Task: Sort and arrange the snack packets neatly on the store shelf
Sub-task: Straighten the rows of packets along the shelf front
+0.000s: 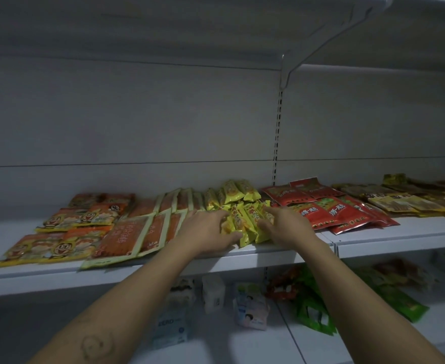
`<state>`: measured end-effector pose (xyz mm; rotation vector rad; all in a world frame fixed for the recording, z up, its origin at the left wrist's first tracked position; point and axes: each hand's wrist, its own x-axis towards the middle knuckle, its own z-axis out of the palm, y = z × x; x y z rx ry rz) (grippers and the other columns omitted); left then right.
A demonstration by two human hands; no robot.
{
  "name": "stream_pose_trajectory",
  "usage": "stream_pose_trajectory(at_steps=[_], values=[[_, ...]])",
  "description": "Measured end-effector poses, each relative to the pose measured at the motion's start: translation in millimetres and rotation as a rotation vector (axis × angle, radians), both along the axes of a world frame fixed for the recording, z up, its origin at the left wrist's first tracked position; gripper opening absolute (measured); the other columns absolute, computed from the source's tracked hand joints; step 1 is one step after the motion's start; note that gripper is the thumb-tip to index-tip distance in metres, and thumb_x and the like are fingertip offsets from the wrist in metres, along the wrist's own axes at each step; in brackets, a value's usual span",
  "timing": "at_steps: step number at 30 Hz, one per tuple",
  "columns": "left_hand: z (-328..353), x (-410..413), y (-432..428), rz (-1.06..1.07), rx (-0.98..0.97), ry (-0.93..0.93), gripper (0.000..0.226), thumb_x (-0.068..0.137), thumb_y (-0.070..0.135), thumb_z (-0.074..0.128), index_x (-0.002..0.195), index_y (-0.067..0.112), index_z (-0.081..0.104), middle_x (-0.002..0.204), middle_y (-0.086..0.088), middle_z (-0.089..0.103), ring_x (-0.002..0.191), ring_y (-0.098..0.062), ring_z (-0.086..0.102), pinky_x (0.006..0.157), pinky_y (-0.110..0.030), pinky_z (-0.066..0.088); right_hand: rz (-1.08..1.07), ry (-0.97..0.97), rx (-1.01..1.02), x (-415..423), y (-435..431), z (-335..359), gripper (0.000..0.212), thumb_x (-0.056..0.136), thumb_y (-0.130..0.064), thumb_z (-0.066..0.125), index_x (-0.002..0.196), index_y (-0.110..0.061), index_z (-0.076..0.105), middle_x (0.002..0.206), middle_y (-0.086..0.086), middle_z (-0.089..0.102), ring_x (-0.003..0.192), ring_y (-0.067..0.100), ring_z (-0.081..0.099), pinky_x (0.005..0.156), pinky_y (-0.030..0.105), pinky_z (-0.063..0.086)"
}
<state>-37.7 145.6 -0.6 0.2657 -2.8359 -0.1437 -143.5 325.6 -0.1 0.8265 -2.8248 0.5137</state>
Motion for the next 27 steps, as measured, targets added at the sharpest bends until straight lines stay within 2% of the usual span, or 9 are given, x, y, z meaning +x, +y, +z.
stream_pose_trajectory(at_steps=[4,10,13,17,20,24,27], values=[[19.0,27.0,-29.7,0.078,-0.067,0.021,0.072,0.089,0.074,0.039,0.143,0.027,0.048,0.141,-0.004,0.056,0.129,-0.027,0.050,0.107,-0.043,0.035,0.085,0.117,-0.063,24.7,-34.8,19.7,0.064,0.095,-0.061,0.045,0.151,-0.032,0.035,0.152,0.005,0.043,0.138,0.029,0.040,0.110,0.048,0.036],[35.1,92.0,-105.8,0.249,-0.133,0.021,0.058,0.093,0.064,0.043,0.138,0.028,0.052,0.136,-0.004,0.060,0.124,-0.028,0.054,0.103,-0.040,0.042,0.346,0.103,-0.070,78.3,-130.4,27.9,0.059,0.093,-0.057,0.051,0.146,-0.033,0.043,0.142,0.005,0.054,0.128,0.028,0.051,0.102,0.043,0.045],[34.4,129.5,-153.6,0.328,-0.084,0.029,0.053,0.094,0.057,0.048,0.139,0.028,0.054,0.140,-0.003,0.058,0.127,-0.027,0.053,0.103,-0.039,0.042,0.437,0.090,-0.026,101.6,-182.0,30.4,0.054,0.092,-0.054,0.055,0.141,-0.032,0.050,0.140,0.005,0.056,0.126,0.028,0.052,0.101,0.041,0.046],[29.0,164.8,-214.8,0.413,0.034,0.010,0.055,0.096,0.054,0.051,0.144,0.026,0.047,0.143,-0.003,0.055,0.129,-0.027,0.052,0.102,-0.038,0.045,0.496,0.064,0.056,115.8,-251.5,37.1,0.048,0.093,-0.051,0.057,0.131,-0.022,0.057,0.130,0.010,0.062,0.118,0.030,0.058,0.091,0.036,0.048],[28.8,174.3,-264.5,0.416,0.105,-0.003,0.056,0.096,0.052,0.052,0.145,0.026,0.045,0.147,-0.003,0.051,0.131,-0.026,0.049,0.103,-0.037,0.044,0.482,0.008,0.130,114.1,-300.5,43.4,0.056,0.093,-0.050,0.058,0.138,-0.018,0.053,0.137,0.009,0.058,0.123,0.029,0.055,0.098,0.035,0.047],[35.3,164.3,-328.0,0.340,0.159,-0.056,0.058,0.098,0.047,0.052,0.149,0.023,0.040,0.154,-0.004,0.042,0.139,-0.026,0.041,0.109,-0.035,0.038,0.440,-0.075,0.105,97.4,-351.5,48.5,0.057,0.093,-0.040,0.064,0.144,-0.021,0.048,0.146,0.005,0.051,0.128,0.026,0.052,0.101,0.031,0.041],[37.1,142.7,-370.8,0.250,0.139,-0.142,0.061,0.100,0.046,0.050,0.152,0.019,0.035,0.155,-0.007,0.040,0.140,-0.027,0.039,0.112,-0.036,0.035,0.469,-0.139,0.212,81.5,-386.5,47.8,0.073,0.089,-0.040,0.070,0.151,-0.021,0.036,0.155,0.001,0.039,0.140,0.023,0.039,0.109,0.028,0.032]])
